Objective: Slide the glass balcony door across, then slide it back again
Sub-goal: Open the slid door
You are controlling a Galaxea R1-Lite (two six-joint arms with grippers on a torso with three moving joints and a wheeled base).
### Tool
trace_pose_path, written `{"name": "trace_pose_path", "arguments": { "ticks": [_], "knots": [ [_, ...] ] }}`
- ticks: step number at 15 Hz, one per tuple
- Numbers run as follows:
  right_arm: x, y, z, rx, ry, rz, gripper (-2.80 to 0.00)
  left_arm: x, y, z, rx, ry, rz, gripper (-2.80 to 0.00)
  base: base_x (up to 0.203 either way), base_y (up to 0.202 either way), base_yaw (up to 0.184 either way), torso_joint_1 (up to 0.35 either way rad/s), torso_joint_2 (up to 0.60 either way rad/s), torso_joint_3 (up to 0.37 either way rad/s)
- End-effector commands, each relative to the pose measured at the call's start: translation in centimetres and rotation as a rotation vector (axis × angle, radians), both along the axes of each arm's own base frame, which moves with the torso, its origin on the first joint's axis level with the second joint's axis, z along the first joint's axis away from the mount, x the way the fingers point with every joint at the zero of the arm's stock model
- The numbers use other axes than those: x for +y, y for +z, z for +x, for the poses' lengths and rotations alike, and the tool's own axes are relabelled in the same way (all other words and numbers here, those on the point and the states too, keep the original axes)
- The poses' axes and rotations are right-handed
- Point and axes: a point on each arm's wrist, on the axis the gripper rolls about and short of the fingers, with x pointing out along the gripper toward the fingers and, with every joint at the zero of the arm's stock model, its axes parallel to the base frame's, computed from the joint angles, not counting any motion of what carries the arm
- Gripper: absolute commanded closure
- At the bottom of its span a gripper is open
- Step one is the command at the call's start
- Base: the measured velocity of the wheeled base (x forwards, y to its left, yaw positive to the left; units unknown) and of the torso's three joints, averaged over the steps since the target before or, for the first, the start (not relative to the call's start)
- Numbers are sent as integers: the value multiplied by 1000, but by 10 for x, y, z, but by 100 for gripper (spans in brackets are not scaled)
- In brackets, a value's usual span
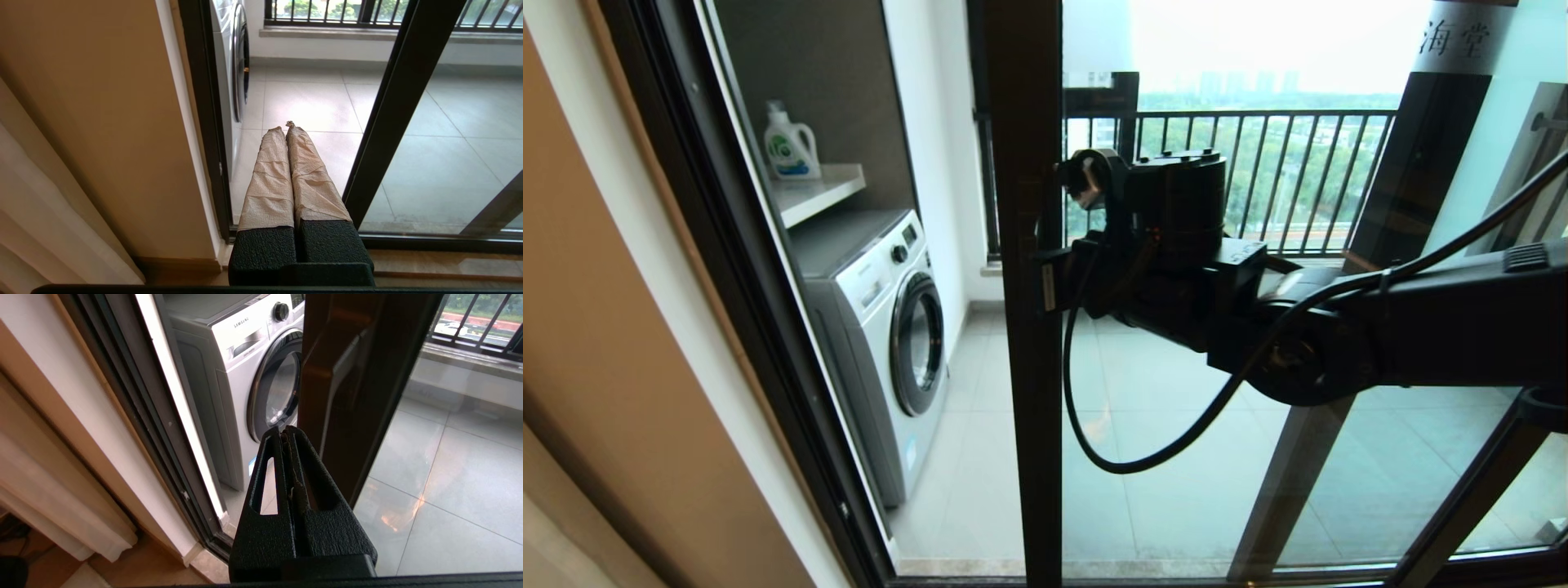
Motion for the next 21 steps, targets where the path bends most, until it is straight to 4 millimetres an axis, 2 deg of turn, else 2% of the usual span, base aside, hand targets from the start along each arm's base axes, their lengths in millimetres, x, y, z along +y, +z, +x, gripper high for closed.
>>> {"name": "trace_pose_path", "arguments": {
  "ticks": [1,6,8,18,21],
  "knots": [
    [19,-20,21,13,-10,-13,0,0,0,0,1,1,-1,0,0,0,0,0,0,0],
    [48,-27,42,-21,-89,5,0,0,0,0,1,1,-1,0,0,0,0,0,0,0],
    [54,-30,50,-40,-194,11,0,0,0,0,1,1,-1,0,0,0,0,0,0,0],
    [34,-18,48,-43,-312,17,0,0,0,0,1,1,-1,0,0,0,0,0,0,0],
    [27,-21,44,-23,-318,18,0,0,0,0,1,1,-1,0,0,0,0,0,0,0]
  ]
}}
